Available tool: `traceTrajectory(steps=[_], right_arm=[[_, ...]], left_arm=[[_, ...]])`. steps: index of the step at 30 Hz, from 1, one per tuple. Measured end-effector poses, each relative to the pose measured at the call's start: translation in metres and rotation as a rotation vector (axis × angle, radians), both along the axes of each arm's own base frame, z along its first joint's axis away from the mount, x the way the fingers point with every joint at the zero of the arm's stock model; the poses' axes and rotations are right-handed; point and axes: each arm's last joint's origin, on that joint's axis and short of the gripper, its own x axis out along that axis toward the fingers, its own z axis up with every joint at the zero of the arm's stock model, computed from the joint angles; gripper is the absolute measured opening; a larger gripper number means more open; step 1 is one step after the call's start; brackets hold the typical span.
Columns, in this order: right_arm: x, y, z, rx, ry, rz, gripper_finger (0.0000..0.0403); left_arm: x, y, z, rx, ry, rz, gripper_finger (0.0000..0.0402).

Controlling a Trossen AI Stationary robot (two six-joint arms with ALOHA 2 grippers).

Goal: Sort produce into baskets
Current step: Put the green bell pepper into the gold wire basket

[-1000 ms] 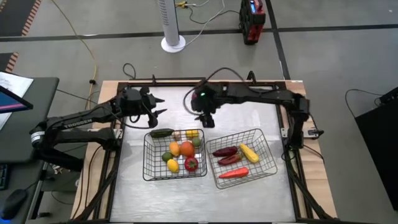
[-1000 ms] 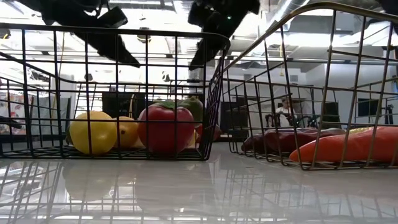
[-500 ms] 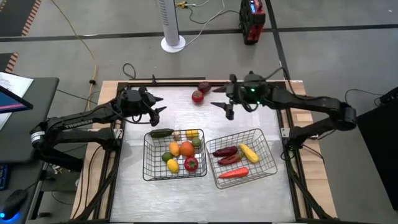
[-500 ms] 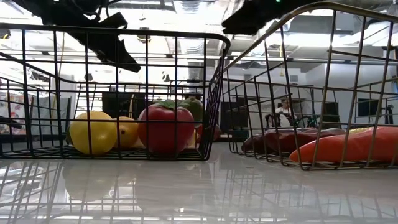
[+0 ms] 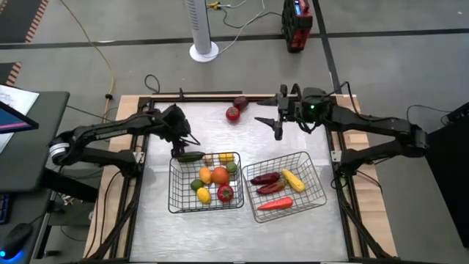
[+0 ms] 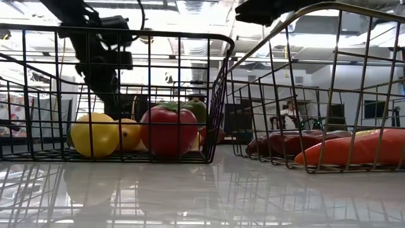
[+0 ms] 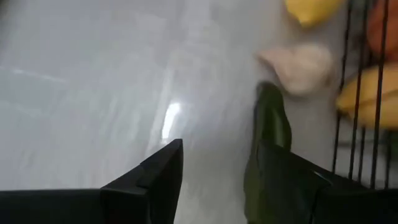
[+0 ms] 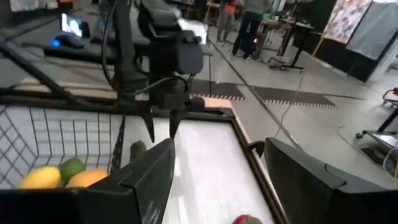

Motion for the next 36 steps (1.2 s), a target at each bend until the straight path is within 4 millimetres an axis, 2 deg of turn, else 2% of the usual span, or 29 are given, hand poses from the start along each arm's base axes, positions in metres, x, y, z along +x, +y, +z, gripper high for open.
traceTrajectory(steps=[7,12,17,21,28,36], right_arm=[[0.009,0.009,-0.01,-0.035,0.042,0.05,0.0276],[0.007,0.005,-0.01,-0.031,0.05,0.032,0.0276],[0.007,0.001,-0.012,-0.017,0.06,0.015,0.0276],[0.007,0.001,-0.014,-0.01,0.074,0.015,0.0276],[0.007,0.002,-0.014,0.0,0.075,0.016,0.0276],[0.007,0.002,-0.014,0.0,0.075,0.016,0.0276]], left_arm=[[0.002,0.002,-0.017,0.042,0.163,-0.247,0.019],[0.001,-0.001,-0.02,0.015,0.169,-0.399,0.019],[0.0,-0.004,-0.021,-0.035,0.137,-0.453,0.019],[-0.004,-0.008,-0.03,-0.073,0.126,-0.503,0.019],[-0.008,-0.011,-0.046,-0.067,0.102,-0.555,0.019],[-0.005,-0.009,-0.046,-0.02,0.08,-0.542,0.019]])
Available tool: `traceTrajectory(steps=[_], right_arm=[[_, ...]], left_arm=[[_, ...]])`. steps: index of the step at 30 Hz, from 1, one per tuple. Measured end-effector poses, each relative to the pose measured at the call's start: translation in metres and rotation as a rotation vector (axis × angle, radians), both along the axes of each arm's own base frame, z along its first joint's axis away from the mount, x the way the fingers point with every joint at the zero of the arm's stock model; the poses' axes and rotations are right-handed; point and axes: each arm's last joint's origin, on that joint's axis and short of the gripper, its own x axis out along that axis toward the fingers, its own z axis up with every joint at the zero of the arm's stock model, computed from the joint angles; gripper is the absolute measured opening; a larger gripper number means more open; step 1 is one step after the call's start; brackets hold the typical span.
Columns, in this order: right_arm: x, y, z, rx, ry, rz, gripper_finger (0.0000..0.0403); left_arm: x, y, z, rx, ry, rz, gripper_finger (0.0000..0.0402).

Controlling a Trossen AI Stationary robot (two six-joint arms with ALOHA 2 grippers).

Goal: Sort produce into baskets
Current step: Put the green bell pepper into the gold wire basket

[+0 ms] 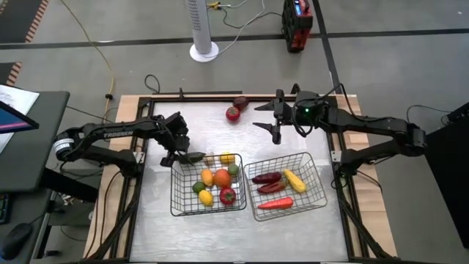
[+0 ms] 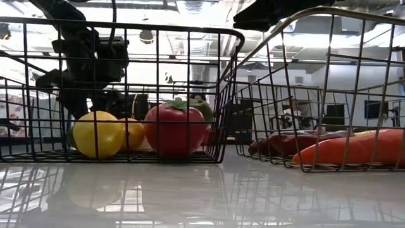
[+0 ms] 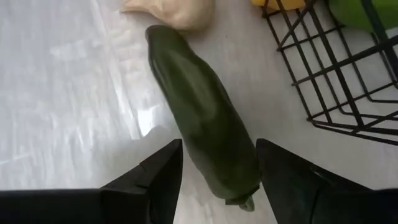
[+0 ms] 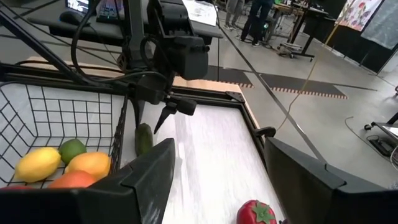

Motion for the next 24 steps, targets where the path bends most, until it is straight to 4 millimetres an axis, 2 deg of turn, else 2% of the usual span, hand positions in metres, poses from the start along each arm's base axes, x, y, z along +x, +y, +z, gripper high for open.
traceTrajectory(steps=[7,10,14,17,24], right_arm=[[0.0,0.0,0.0,-0.001,0.0,0.001,0.0276],[0.0,0.0,0.0,-0.003,0.002,0.001,0.0276],[0.0,0.0,-0.001,-0.001,0.007,0.001,0.0276],[0.0,0.0,-0.001,-0.001,0.008,0.001,0.0276],[-0.001,0.0,-0.003,0.005,0.027,0.001,0.0276]], left_arm=[[-0.001,0.003,-0.001,0.078,0.046,0.057,0.019],[-0.001,0.003,-0.001,0.115,0.043,-0.019,0.019],[-0.002,0.003,-0.001,0.139,0.091,-0.025,0.019],[0.005,0.007,0.012,0.159,0.037,-0.022,0.019],[-0.001,0.004,0.019,0.118,0.12,-0.087,0.019]])
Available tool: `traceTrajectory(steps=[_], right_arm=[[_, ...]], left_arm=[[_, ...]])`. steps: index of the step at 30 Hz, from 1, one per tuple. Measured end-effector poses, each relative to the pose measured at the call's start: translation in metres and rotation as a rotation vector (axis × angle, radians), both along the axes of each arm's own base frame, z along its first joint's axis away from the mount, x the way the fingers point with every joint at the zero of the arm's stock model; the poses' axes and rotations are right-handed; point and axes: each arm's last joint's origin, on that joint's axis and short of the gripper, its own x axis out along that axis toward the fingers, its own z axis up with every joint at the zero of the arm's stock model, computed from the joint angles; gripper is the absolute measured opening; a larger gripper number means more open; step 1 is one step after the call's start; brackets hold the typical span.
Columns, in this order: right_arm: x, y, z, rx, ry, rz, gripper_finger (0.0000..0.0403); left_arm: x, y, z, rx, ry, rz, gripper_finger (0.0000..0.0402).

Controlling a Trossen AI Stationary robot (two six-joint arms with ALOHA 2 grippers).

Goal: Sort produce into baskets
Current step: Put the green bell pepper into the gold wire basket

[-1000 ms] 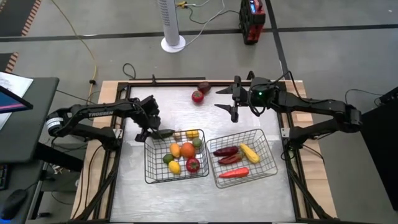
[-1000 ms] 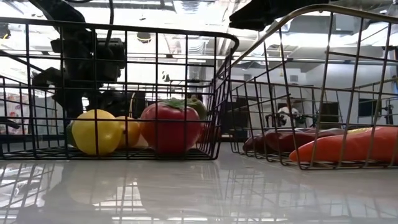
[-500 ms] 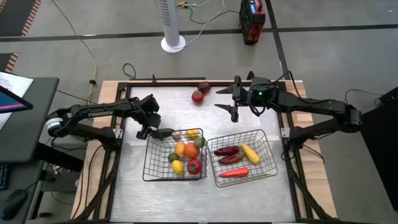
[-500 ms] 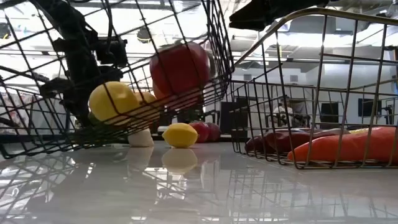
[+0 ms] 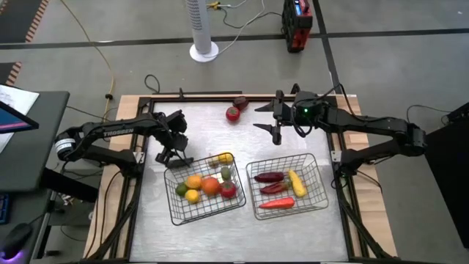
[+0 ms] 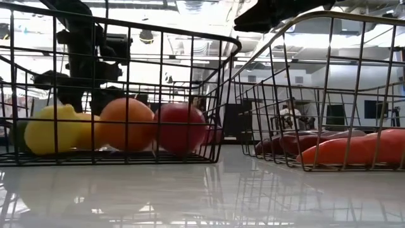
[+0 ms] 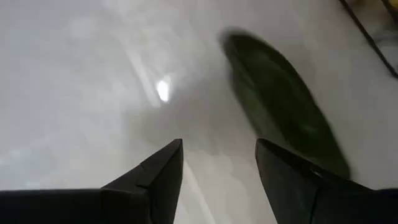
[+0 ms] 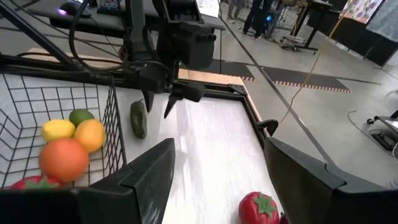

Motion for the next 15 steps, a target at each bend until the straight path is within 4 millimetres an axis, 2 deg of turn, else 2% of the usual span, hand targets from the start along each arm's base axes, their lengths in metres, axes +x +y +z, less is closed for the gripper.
traceTrajectory(steps=[7,11,15], right_arm=[[0.0,0.0,-0.004,0.006,0.011,-0.001,0.0276],[0.0,-0.003,-0.007,0.003,-0.004,-0.011,0.0276],[-0.001,-0.006,-0.007,0.009,-0.006,-0.025,0.0276]], left_arm=[[-0.01,-0.005,0.001,-0.035,0.094,0.06,0.0183],[-0.024,-0.012,0.008,-0.061,0.164,0.092,0.0168],[-0.039,-0.021,0.016,-0.095,0.23,0.203,0.0157]])
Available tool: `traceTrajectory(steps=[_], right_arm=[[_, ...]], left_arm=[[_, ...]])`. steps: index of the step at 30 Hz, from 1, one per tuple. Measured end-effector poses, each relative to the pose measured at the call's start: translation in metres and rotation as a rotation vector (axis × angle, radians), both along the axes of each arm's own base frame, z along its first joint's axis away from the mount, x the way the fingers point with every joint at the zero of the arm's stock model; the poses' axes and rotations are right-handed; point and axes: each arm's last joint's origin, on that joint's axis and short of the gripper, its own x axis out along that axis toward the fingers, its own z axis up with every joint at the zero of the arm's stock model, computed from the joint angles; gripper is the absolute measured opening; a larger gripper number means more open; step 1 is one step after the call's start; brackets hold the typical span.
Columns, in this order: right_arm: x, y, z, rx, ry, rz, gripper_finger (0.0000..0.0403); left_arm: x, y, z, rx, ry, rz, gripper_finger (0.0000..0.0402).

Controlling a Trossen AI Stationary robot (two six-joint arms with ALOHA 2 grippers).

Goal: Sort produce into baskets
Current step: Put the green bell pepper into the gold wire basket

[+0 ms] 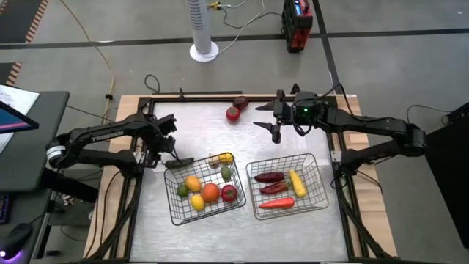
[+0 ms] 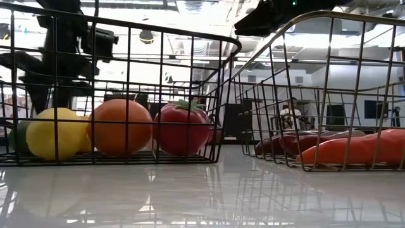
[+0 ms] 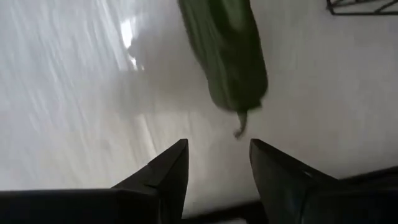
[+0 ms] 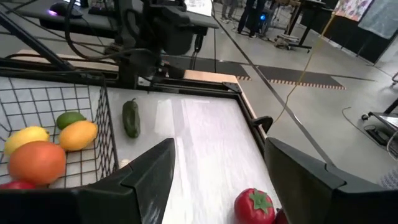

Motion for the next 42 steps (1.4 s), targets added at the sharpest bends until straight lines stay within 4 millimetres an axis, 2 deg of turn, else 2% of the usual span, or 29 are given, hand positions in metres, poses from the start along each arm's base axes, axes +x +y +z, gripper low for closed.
traceTrajectory(steps=[5,11,14,19,28,36,39,42], right_arm=[[0.0,0.0,0.001,-0.002,-0.007,-0.001,0.0276],[0.001,0.002,0.001,0.003,-0.008,0.009,0.0276],[0.001,0.002,0.001,0.001,-0.015,0.011,0.0276],[0.001,0.002,0.002,-0.001,-0.023,0.012,0.0276],[0.001,0.002,0.001,-0.004,-0.016,0.013,0.0276],[0.001,0.002,0.001,-0.003,-0.013,0.013,0.0276],[0.001,0.002,0.001,-0.003,-0.012,0.013,0.0276],[0.001,0.002,0.001,-0.003,-0.012,0.013,0.0276]], left_arm=[[-0.008,-0.008,0.001,0.011,0.016,0.087,0.016],[0.0,-0.017,-0.002,0.023,0.029,-0.041,0.0178],[0.006,-0.02,-0.005,-0.005,0.03,-0.036,0.018],[0.014,-0.018,-0.017,0.01,0.133,-0.014,0.0175],[0.024,-0.015,-0.038,-0.061,0.268,-0.031,0.0174],[0.031,-0.013,-0.046,-0.094,0.255,0.001,0.0174],[0.032,-0.013,-0.047,-0.087,0.24,0.007,0.0166],[0.032,-0.013,-0.047,-0.085,0.241,0.006,0.014]])
